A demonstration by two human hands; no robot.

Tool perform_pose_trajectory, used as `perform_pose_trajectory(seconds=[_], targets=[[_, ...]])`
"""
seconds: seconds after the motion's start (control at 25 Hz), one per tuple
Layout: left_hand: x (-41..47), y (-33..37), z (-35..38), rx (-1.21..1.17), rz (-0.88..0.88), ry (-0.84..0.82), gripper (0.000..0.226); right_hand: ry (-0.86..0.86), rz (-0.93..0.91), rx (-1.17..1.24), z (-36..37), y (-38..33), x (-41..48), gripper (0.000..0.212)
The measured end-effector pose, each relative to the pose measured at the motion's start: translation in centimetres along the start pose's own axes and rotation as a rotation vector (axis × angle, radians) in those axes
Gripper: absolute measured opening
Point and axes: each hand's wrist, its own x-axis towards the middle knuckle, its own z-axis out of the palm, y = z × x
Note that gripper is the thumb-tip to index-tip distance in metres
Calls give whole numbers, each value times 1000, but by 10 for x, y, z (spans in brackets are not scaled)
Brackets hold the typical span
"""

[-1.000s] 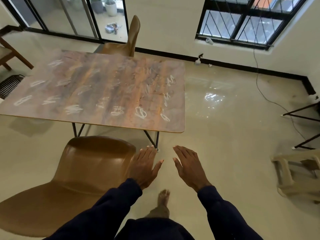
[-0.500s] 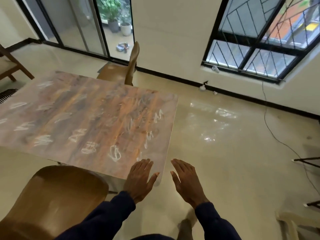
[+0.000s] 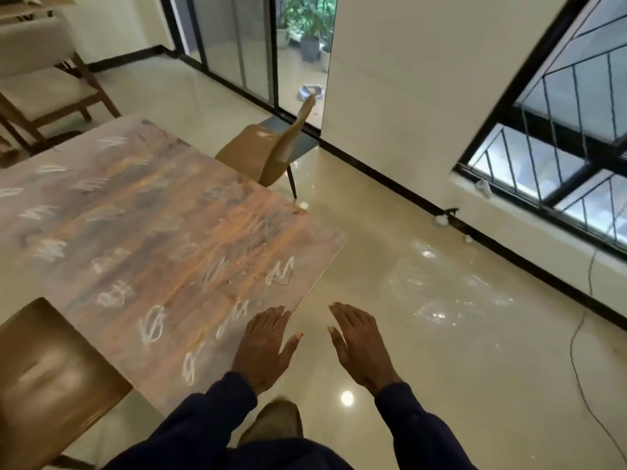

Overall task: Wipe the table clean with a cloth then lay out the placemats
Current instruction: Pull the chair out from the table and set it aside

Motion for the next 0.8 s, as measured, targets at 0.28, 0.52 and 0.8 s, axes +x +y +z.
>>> perform_pose_trajectory(seconds=[0.28, 0.52, 0.8], targets=[[176, 36, 60, -20, -30, 60, 69, -17, -25, -14, -11, 144, 115, 46], [335, 51, 91, -17, -10, 158, 65, -25, -24, -22, -35, 253, 232, 46], [484, 37, 141, 80, -126, 215, 54, -105, -226, -29, -20, 376, 397, 47]])
